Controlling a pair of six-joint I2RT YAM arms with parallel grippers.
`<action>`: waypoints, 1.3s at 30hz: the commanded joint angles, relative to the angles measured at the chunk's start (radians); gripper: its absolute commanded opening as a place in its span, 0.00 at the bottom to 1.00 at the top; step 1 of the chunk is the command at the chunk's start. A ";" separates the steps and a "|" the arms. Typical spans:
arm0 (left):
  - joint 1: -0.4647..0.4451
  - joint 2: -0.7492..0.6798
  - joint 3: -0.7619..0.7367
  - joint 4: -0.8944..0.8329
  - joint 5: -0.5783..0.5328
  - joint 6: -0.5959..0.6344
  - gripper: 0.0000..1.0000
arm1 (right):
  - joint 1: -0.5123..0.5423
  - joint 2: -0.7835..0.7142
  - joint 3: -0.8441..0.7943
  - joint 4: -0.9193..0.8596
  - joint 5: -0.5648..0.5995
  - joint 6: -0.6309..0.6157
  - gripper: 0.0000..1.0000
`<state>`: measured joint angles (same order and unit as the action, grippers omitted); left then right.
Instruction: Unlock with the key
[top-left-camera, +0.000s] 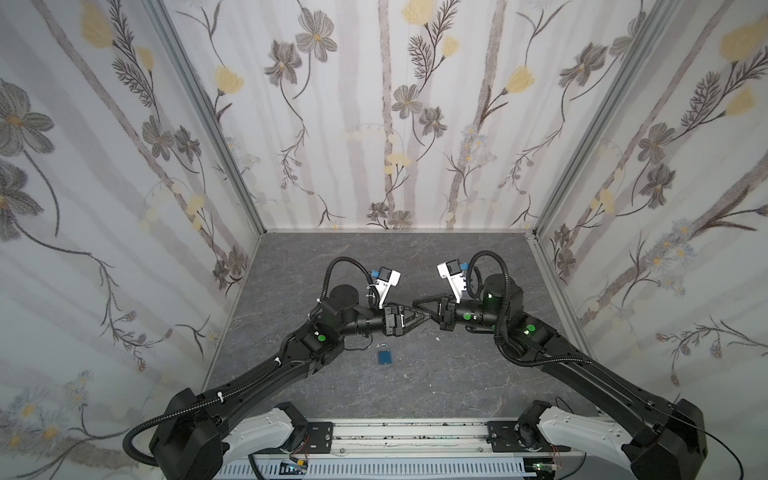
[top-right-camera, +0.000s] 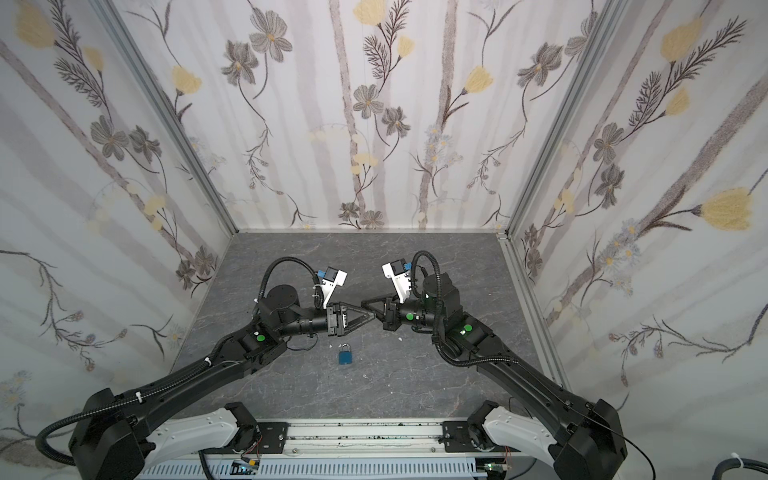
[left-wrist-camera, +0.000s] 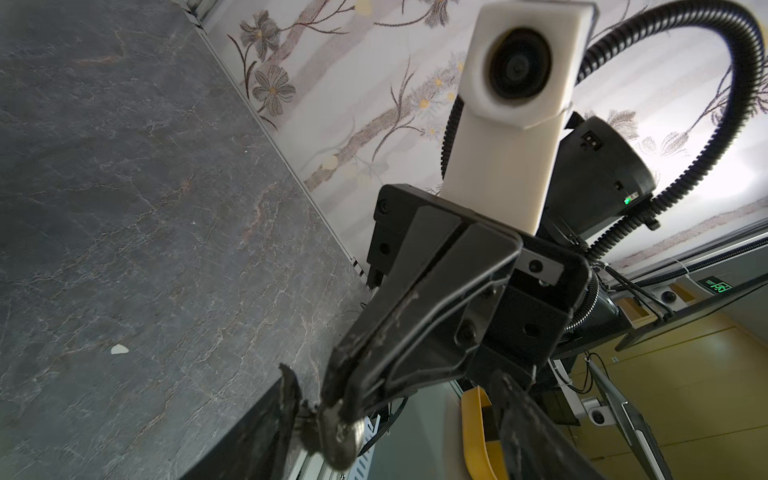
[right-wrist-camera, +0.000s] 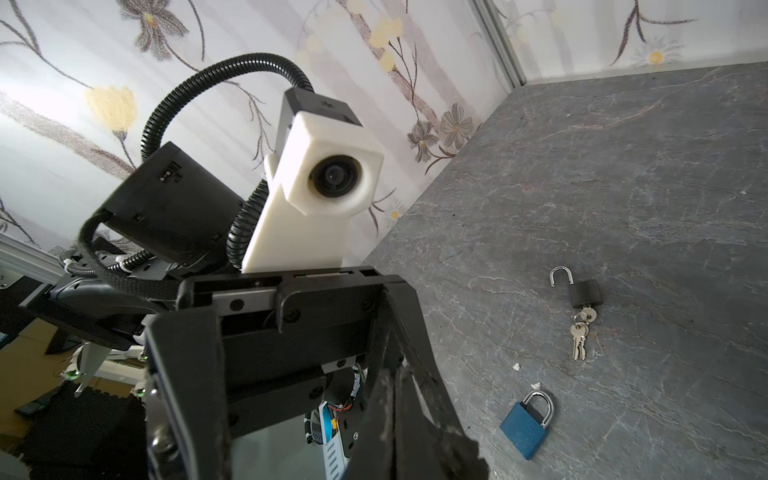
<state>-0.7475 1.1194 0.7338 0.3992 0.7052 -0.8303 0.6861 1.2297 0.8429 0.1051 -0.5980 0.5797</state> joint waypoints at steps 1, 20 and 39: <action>-0.005 -0.009 0.004 0.027 0.016 0.006 0.58 | -0.008 -0.004 -0.003 0.051 -0.016 0.015 0.00; -0.010 -0.056 -0.019 -0.110 -0.039 0.035 0.24 | -0.023 -0.033 -0.037 0.064 -0.017 0.024 0.00; -0.024 -0.024 0.003 -0.115 -0.046 0.048 0.06 | -0.024 -0.051 -0.059 0.088 -0.007 0.044 0.00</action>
<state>-0.7708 1.0958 0.7292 0.2691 0.6594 -0.7887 0.6613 1.1847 0.7864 0.1444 -0.6125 0.6132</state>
